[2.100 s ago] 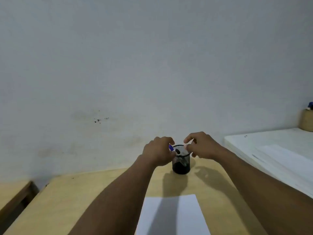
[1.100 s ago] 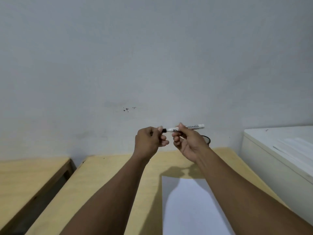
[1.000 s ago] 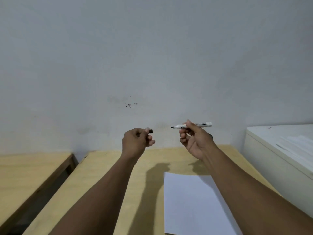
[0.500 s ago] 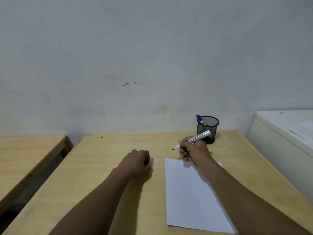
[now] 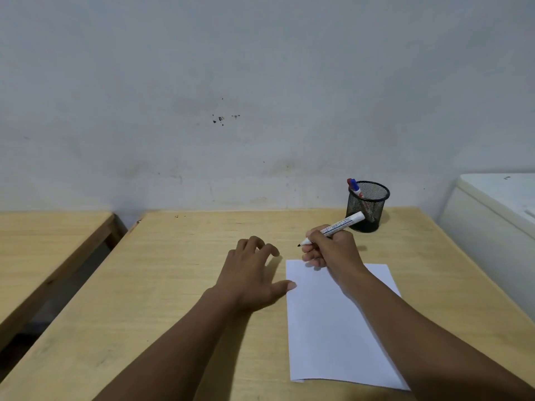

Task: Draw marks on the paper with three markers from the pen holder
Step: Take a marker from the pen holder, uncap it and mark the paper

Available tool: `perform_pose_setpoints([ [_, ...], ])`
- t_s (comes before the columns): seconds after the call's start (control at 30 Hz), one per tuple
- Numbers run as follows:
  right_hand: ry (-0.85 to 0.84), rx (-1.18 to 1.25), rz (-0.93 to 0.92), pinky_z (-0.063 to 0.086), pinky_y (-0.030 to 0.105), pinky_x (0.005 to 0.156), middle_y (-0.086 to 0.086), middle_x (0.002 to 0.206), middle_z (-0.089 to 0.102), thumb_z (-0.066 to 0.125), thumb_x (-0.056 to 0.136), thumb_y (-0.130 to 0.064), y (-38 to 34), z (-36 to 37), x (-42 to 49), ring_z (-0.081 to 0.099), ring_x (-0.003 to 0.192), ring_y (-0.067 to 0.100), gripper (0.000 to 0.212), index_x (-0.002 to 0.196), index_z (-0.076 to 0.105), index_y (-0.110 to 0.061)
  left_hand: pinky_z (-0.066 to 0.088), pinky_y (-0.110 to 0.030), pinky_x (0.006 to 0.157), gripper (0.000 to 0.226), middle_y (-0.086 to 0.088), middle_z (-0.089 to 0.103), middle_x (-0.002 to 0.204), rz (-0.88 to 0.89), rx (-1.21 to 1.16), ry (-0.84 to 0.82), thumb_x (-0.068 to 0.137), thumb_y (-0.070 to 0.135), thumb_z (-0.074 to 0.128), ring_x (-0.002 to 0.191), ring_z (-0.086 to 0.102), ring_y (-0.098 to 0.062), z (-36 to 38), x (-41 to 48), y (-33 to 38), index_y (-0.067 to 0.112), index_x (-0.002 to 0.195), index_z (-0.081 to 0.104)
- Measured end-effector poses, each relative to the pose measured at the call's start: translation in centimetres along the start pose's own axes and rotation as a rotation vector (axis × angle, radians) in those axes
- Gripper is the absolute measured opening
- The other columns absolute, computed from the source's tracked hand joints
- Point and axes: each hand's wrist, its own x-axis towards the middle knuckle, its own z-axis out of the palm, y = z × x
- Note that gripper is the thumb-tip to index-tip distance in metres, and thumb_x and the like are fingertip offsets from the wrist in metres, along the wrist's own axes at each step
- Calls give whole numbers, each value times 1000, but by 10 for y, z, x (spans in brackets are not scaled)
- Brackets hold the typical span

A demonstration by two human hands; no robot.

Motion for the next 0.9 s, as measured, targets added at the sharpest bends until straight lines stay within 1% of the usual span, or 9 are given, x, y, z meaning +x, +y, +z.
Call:
perform_pose_setpoints([
  [0.07, -21, -75, -26, 43, 29, 49, 16, 68, 69, 65, 87, -8, 7, 5, 0, 64, 55, 27, 6, 82, 67, -6, 40, -38, 101, 81, 9, 50, 131, 4, -7, 11, 69, 88, 54, 126, 42, -17, 4, -1, -5, 35, 131, 54],
  [0.17, -32, -236, -104, 51, 32, 51, 16, 71, 76, 69, 83, -8, 16, 13, 1, 74, 59, 31, 3, 83, 69, -5, 41, -38, 101, 83, 10, 52, 129, -8, -53, 46, 66, 89, 55, 125, 45, -15, 12, -1, -10, 34, 128, 57],
  [0.3, 24, -395, -179, 58, 34, 56, 7, 66, 76, 71, 79, -16, 23, 17, -1, 76, 57, 19, 8, 82, 72, -9, 40, -39, 104, 85, 12, 54, 128, -27, -100, 82, 63, 90, 56, 125, 47, -14, 17, -2, -13, 33, 126, 58],
  [0.43, 35, -406, -201, 60, 39, 59, 8, 62, 75, 70, 76, -15, 25, 16, 0, 74, 54, 18, 8, 77, 71, -8, 37, -38, 107, 89, 12, 53, 131, -47, -103, 52, 62, 92, 54, 128, 45, -13, 16, 0, -14, 32, 128, 57],
  [0.5, 23, -421, -217, 62, 39, 62, 7, 61, 74, 71, 75, -14, 26, 16, 0, 72, 52, 15, 7, 77, 71, -7, 37, -39, 108, 89, 11, 53, 131, -52, -108, 44, 62, 91, 55, 128, 44, -14, 16, 0, -14, 32, 129, 57],
  [0.63, 19, -448, -224, 61, 41, 63, 7, 60, 74, 71, 74, -16, 28, 18, 0, 70, 50, 12, 9, 76, 71, -8, 36, -41, 109, 91, 10, 52, 132, -60, -107, 18, 62, 91, 55, 129, 44, -15, 14, -1, -13, 32, 130, 55],
  [0.8, -15, -410, -193, 60, 46, 58, 13, 60, 72, 70, 65, -20, 30, 17, 3, 66, 49, 18, 16, 72, 69, -6, 36, -41, 110, 92, 9, 52, 134, -69, -109, 4, 62, 91, 54, 131, 43, -15, 12, -1, -12, 31, 131, 55],
  [0.83, -19, -403, -185, 59, 45, 57, 15, 61, 72, 70, 65, -19, 30, 17, 3, 66, 49, 20, 15, 71, 69, -5, 36, -40, 109, 92, 9, 52, 133, -74, -111, 5, 62, 92, 54, 130, 43, -15, 12, -1, -12, 31, 130, 56],
  [0.9, -3, -358, -159, 57, 41, 56, 16, 64, 74, 70, 74, -13, 28, 16, 5, 69, 53, 23, 9, 75, 70, -5, 37, -40, 108, 91, 10, 52, 131, -82, -113, 1, 61, 92, 55, 127, 44, -13, 11, -2, -11, 30, 128, 56],
])
